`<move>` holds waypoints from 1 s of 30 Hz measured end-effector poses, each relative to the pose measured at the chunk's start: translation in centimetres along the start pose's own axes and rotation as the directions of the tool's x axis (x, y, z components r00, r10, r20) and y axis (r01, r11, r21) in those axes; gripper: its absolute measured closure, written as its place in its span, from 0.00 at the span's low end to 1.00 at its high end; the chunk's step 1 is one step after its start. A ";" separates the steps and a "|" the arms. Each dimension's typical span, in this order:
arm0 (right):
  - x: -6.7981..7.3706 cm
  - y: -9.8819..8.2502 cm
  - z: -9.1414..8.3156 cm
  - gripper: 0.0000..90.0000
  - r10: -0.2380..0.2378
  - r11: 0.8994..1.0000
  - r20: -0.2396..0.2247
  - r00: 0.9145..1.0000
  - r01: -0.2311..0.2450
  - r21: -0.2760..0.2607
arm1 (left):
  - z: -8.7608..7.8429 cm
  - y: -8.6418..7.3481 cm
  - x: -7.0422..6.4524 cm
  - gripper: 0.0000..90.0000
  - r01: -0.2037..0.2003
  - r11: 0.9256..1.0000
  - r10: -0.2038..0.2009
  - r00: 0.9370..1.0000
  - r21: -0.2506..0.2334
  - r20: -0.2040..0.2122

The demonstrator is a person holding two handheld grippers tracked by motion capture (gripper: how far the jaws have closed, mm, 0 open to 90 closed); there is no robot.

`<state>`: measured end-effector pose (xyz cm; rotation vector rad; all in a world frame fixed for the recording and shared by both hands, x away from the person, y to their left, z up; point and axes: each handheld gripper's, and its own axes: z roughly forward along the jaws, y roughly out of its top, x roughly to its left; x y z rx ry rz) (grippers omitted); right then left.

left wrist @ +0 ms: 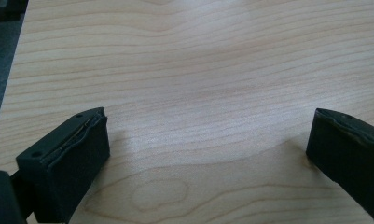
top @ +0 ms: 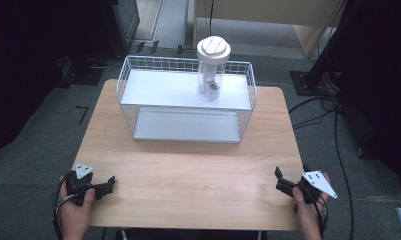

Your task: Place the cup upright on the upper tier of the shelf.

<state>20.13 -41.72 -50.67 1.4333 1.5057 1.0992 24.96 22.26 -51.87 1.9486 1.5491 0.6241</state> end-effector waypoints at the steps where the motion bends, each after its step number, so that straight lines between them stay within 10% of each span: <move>1: -0.1 -0.2 -0.2 0.00 -0.001 1.000 0.000 1.000 0.001 0.010 | 0.0 0.0 0.0 0.00 0.000 1.000 0.000 1.000 0.000 0.000; 12: -1.3 -1.7 -1.1 0.00 -0.041 0.989 0.064 0.997 0.031 0.143 | 0.0 0.0 0.0 0.00 0.000 1.000 0.000 1.000 -0.001 0.000; 22: -2.3 -2.1 -1.4 0.00 -0.094 0.947 0.055 0.994 0.072 0.312 | 0.0 0.0 0.0 0.00 0.000 1.000 0.000 1.000 -0.001 0.000; 25: -2.3 -2.4 -1.4 0.00 -0.127 0.917 0.031 0.991 0.105 0.385 | 0.0 0.0 0.0 0.00 0.000 1.000 0.000 1.000 -0.001 0.000; 30: -2.8 -2.7 -1.8 0.00 -0.062 0.911 -0.031 0.998 0.069 0.406 | 0.0 0.0 0.0 0.00 0.000 1.000 0.000 1.000 -0.001 0.000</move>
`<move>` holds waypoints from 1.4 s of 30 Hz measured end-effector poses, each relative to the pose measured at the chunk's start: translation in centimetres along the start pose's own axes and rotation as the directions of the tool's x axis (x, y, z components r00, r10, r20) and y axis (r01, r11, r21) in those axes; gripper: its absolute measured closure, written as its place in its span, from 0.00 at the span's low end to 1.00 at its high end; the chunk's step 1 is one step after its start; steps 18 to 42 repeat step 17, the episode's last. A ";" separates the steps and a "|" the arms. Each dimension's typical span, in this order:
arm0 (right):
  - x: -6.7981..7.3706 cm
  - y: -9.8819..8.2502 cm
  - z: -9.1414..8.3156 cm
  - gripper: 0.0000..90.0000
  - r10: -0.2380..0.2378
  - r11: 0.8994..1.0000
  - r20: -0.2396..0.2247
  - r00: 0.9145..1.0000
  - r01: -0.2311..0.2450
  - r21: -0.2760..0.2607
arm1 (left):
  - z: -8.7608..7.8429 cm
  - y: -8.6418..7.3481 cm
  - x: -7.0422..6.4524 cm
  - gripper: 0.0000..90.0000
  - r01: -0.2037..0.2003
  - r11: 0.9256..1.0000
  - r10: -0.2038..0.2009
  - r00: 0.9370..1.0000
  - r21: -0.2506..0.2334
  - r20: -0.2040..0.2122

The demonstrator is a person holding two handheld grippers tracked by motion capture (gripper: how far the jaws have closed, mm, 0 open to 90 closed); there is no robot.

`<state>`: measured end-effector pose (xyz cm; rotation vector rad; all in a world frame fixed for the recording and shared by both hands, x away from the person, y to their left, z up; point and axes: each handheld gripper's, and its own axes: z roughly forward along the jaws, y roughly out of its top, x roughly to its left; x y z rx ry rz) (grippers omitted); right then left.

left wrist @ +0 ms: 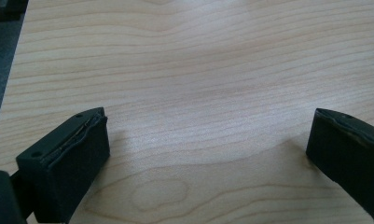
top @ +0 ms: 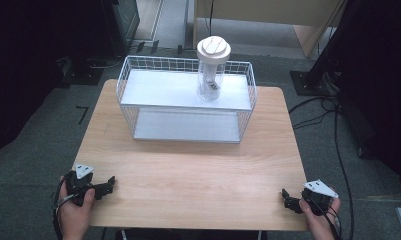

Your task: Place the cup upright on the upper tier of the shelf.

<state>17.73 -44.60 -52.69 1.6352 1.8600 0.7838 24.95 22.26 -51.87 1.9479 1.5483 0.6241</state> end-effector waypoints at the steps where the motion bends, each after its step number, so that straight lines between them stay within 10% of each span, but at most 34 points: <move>1: -0.2 -0.2 0.0 0.00 0.018 1.000 -0.028 0.999 -0.018 0.002 | 0.0 0.0 0.0 0.00 0.000 1.000 0.000 1.000 0.000 0.000; 42: -0.4 -0.8 -0.3 0.00 0.006 1.000 -0.058 0.998 -0.007 -0.011 | 0.0 0.0 0.0 0.00 0.000 1.000 0.000 1.000 0.000 0.000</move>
